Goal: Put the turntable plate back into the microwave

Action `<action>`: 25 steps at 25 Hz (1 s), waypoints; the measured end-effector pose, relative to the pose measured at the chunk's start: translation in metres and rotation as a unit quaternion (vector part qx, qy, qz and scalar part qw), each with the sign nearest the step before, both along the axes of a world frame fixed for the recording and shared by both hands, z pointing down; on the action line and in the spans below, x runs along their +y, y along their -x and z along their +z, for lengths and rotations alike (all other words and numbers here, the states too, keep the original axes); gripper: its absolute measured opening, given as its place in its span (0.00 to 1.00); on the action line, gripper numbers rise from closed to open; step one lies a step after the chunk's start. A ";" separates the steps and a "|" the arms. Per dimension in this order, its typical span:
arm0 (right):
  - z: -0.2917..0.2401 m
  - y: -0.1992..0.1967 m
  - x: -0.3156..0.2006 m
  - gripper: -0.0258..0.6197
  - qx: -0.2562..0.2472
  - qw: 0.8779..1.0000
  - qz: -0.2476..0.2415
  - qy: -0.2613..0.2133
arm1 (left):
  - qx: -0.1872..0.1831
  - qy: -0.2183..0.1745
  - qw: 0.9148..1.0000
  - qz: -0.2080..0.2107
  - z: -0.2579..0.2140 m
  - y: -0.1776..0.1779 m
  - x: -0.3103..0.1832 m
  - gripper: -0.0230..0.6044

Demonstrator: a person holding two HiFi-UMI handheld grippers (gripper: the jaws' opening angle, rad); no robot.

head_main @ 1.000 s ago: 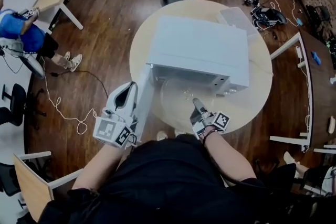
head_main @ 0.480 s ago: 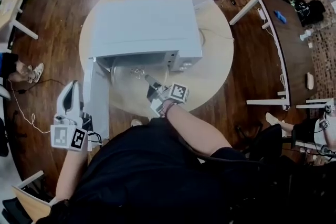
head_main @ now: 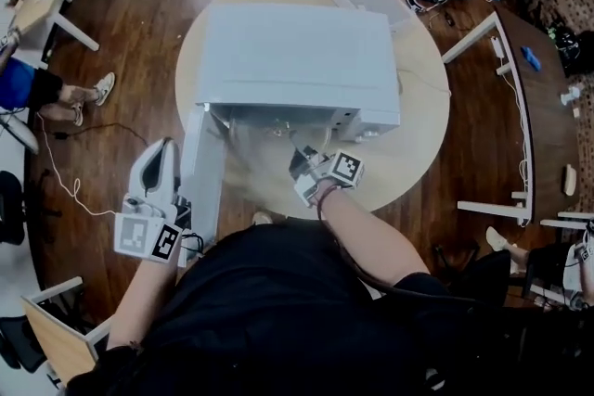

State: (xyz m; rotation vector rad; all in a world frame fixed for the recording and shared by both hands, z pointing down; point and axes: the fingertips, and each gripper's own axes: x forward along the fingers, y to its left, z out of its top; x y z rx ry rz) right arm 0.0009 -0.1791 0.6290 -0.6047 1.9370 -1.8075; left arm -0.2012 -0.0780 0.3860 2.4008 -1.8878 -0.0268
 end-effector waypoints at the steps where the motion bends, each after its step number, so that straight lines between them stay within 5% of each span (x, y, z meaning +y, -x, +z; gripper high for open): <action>1: 0.003 -0.001 -0.002 0.08 0.006 1.000 0.003 0.002 | 0.000 0.001 1.000 0.001 0.001 0.000 -0.001 0.04; 25: 0.023 0.014 -0.062 0.08 0.022 0.998 0.052 0.017 | -0.009 0.031 0.999 -0.025 0.011 0.018 0.000 0.04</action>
